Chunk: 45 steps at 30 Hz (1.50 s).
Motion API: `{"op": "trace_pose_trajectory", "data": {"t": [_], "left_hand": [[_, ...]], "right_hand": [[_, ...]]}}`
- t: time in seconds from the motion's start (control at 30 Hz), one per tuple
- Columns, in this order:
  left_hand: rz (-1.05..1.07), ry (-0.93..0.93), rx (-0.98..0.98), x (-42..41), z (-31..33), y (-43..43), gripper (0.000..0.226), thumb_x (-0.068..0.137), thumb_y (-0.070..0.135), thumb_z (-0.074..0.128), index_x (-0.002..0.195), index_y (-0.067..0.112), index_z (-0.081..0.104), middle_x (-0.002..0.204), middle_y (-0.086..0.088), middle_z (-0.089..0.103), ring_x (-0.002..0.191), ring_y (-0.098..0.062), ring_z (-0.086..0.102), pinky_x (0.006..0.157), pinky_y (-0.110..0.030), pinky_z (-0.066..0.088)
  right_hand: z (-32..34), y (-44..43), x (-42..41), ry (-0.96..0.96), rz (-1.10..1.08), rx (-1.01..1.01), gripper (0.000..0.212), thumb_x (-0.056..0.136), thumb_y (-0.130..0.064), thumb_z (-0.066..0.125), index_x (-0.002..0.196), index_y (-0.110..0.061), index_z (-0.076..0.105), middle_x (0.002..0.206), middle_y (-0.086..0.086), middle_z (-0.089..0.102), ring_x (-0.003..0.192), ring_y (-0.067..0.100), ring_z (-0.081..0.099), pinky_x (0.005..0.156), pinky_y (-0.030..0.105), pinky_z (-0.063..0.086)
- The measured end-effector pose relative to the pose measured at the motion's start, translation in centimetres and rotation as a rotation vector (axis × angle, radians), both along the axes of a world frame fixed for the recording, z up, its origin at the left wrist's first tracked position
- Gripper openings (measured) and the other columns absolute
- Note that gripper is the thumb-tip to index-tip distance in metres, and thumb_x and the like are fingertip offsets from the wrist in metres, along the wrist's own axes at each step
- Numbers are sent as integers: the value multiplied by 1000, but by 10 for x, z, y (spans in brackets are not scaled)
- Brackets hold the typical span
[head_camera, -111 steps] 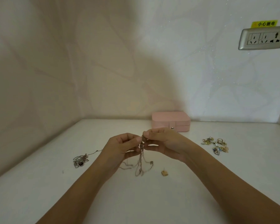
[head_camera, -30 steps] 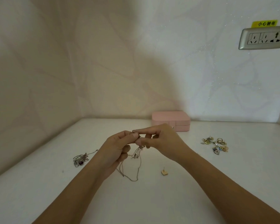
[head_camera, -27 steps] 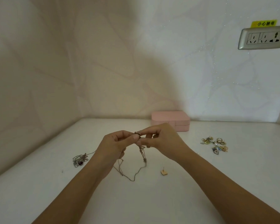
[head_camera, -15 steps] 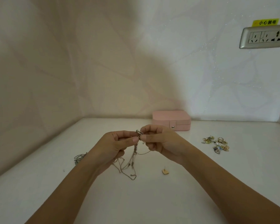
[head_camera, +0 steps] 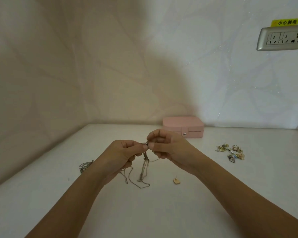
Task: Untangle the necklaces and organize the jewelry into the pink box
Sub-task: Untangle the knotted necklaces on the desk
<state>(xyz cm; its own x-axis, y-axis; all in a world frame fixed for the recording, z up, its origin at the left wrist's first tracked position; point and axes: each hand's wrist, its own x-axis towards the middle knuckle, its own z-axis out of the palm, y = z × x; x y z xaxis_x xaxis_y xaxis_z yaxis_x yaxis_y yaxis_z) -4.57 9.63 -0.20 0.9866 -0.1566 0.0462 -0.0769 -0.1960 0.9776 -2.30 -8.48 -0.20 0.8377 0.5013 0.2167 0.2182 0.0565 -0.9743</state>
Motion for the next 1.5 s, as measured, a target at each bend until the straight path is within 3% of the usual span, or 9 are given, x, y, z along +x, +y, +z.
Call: {"op": "trace_pose_trajectory", "data": {"t": [0.17,0.3,0.47,0.67,0.83,0.97,1.13,1.37,1.5], "left_hand": [[-29,-34,-5,-3,1,-5,22,76,33,70,63,16,62,64,-1,31,51,-10,21,42,-16,23],[-27,-55,30,-4,1,-8,23,87,22,64,64,16,63,52,10,36,46,-6,25,43,-15,25],[13,-73,12,-4,-1,-11,14,89,12,62,75,9,61,52,8,32,43,-5,25,43,-13,26],[-12,-43,-11,-5,1,-11,14,88,7,61,76,10,57,47,13,36,41,-5,24,41,-13,27],[-70,19,-38,-7,2,-11,13,92,8,55,79,10,55,52,9,32,45,-6,22,41,-14,24],[-120,33,-156,-10,8,-11,16,89,13,57,78,13,46,55,11,58,57,-11,15,43,-15,20],[-113,4,-114,-11,4,-16,29,80,17,65,105,4,58,52,13,56,48,-6,22,43,-16,20],[-29,-93,-48,-8,-2,-18,13,65,32,73,70,21,75,55,10,49,48,-6,28,46,-16,23],[1,-116,-60,-10,-2,-20,18,64,34,75,72,18,76,54,7,41,57,-16,18,47,-19,20]], "right_hand": [[6,-5,-2,-123,-96,-151,13,81,-9,73,84,-20,68,75,-8,62,58,3,44,55,15,31],[4,-7,-2,-127,-57,-116,12,82,-9,72,81,-18,64,76,-4,62,72,14,47,72,25,38],[6,-4,0,43,47,147,18,92,3,52,83,-12,51,81,6,61,60,11,48,61,19,42],[12,-12,6,273,114,460,13,82,-2,55,89,-13,53,74,2,60,49,8,45,51,17,39],[10,-13,8,240,17,327,12,79,-5,63,88,-12,58,71,1,58,44,6,40,46,15,38],[13,-14,3,101,-52,103,8,86,-6,63,90,-12,60,66,-7,60,43,4,31,44,13,29],[15,-11,-5,-27,-76,1,10,76,-13,73,85,-15,68,52,-9,52,44,4,32,45,12,28],[15,-11,-4,-41,-97,8,17,66,-20,77,80,-16,68,53,-7,51,46,6,30,45,13,27],[14,-10,-3,-97,-143,-21,11,73,-14,79,78,-19,70,55,-2,49,48,6,34,48,13,30]]}}
